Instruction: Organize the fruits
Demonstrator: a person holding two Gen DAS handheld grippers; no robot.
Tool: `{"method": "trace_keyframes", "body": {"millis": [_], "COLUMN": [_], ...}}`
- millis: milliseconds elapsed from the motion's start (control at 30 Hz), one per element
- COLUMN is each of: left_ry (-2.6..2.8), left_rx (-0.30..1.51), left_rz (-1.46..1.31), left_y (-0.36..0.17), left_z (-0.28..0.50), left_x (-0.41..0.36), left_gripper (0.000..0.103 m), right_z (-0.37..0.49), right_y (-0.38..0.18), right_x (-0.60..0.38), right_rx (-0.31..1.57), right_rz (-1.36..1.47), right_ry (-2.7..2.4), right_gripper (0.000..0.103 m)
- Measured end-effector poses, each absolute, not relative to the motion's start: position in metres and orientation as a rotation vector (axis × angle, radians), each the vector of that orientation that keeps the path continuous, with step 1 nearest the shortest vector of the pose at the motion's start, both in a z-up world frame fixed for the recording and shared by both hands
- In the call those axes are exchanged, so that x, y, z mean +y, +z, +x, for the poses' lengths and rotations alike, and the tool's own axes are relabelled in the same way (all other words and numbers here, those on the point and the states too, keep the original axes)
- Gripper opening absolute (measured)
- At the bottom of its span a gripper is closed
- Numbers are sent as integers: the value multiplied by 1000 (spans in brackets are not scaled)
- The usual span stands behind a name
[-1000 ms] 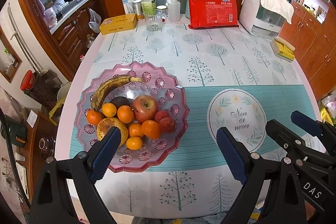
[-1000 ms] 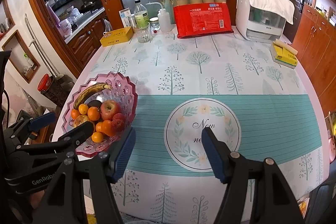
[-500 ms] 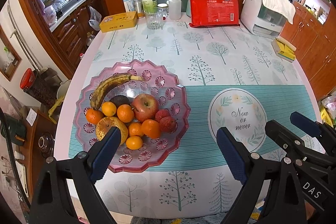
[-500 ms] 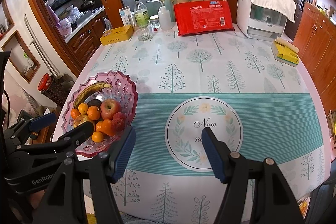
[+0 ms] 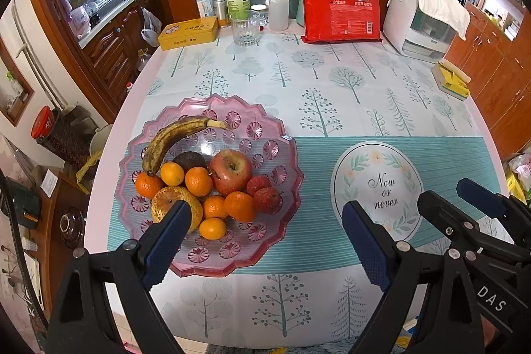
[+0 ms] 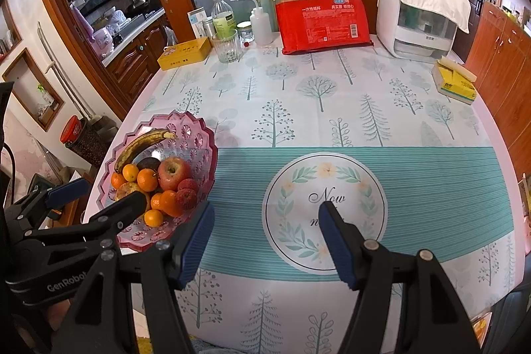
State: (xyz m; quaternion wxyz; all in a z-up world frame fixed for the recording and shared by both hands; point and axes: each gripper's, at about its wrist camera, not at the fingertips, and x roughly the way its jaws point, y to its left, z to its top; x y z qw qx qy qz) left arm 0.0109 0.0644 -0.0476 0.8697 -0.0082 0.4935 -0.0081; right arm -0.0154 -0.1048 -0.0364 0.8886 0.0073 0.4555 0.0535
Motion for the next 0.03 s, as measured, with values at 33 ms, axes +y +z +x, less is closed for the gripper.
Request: {"method": "trace_keyframes", "body": {"millis": [33], "left_ry": [-18], "left_rx": [1034], "left_rz": [-17], "left_y": [-48], "left_z": [11], "left_x": [64], "left_gripper": [92], "right_z": [-18], "right_y": [-38], "right_x": [-103], "right_rx": [948], "right_rz": [16], "right_ry": [112], "right_gripper": [66]}}
